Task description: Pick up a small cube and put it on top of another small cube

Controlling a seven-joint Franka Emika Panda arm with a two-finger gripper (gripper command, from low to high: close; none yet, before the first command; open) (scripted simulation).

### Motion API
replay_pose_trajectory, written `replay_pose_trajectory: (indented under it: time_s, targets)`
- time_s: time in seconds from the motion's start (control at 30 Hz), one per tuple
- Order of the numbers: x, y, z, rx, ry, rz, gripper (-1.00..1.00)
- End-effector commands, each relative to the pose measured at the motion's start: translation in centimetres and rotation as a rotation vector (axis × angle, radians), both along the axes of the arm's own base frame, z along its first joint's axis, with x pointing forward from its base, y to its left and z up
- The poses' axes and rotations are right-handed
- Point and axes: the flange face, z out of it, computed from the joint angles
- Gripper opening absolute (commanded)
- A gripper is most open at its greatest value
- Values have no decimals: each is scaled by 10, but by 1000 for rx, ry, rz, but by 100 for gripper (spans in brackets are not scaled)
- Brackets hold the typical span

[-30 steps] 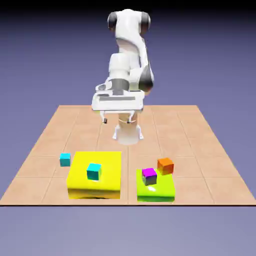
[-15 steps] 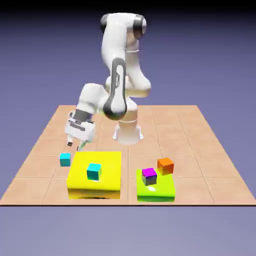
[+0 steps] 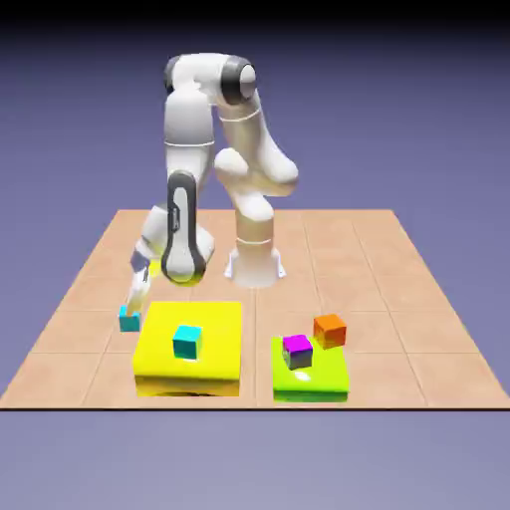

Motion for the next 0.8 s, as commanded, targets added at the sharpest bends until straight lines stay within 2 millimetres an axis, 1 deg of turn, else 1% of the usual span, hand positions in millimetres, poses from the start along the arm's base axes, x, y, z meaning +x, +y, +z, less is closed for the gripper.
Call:
replay_pose_trajectory:
  time_s: [0.0, 0.1, 0.13, 0.17, 0.3, 0.47, 0.5, 0.53, 0.63, 0.7, 0.77]
  targets:
    - [0, -2, -7, 2, -3, 0, 0]
    - [1, -4, -27, 13, -20, 1, 0]
    - [1, -4, -27, 13, -20, 1, -100]
    - [1, -4, -27, 13, -20, 1, -100]
    - [0, 0, 1, 0, 0, 0, -100]
    - [-1, 13, 33, 8, -13, 0, -100]
    - [-1, 16, 38, 13, -20, 1, -100]
    - [-1, 16, 38, 13, -20, 1, -100]
    - [61, 14, 56, 52, -167, 54, -100]
    - [103, 17, 73, 81, -259, 104, -100]
    - [150, 51, 97, 113, -308, 313, -100]
